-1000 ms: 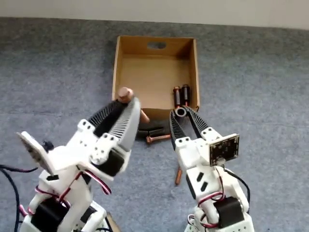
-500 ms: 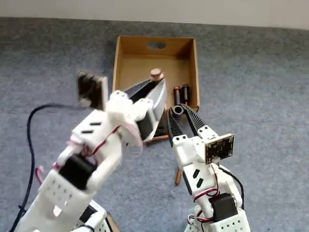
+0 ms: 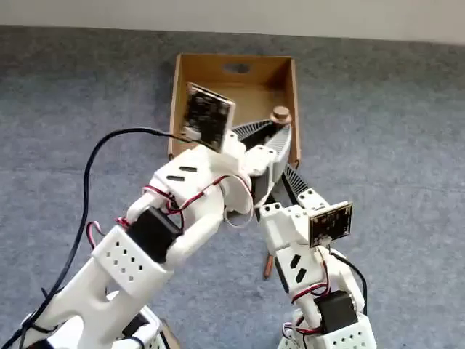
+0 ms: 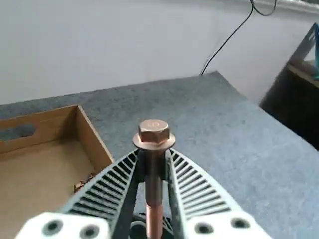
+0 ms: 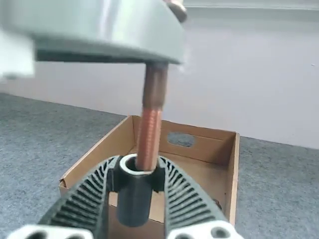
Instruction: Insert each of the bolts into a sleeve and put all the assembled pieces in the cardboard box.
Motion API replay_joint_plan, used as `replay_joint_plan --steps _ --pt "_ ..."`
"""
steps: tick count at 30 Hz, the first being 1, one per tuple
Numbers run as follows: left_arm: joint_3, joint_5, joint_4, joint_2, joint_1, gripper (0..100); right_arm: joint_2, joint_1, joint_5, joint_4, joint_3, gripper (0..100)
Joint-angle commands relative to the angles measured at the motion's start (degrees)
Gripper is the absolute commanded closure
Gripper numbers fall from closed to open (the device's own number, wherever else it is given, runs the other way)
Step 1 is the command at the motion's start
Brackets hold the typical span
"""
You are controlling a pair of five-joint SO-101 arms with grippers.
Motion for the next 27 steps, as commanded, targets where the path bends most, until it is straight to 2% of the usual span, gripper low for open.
replay_joint_plan --steps 1,20,27 --pt "-2.9 -3.7 -1.3 0.2 1.3 99 -0.2 -0.5 -0.7 -1.4 -0.3 99.1" --pt "-2.7 -4.0 -1.2 0.6 0.8 99 -0.2 -0.5 -0.7 -1.5 1.4 99.1" --pt "-2.7 -4.0 -1.2 0.6 -4.1 99 -0.2 -0.5 -0.7 -1.6 1.2 99.1"
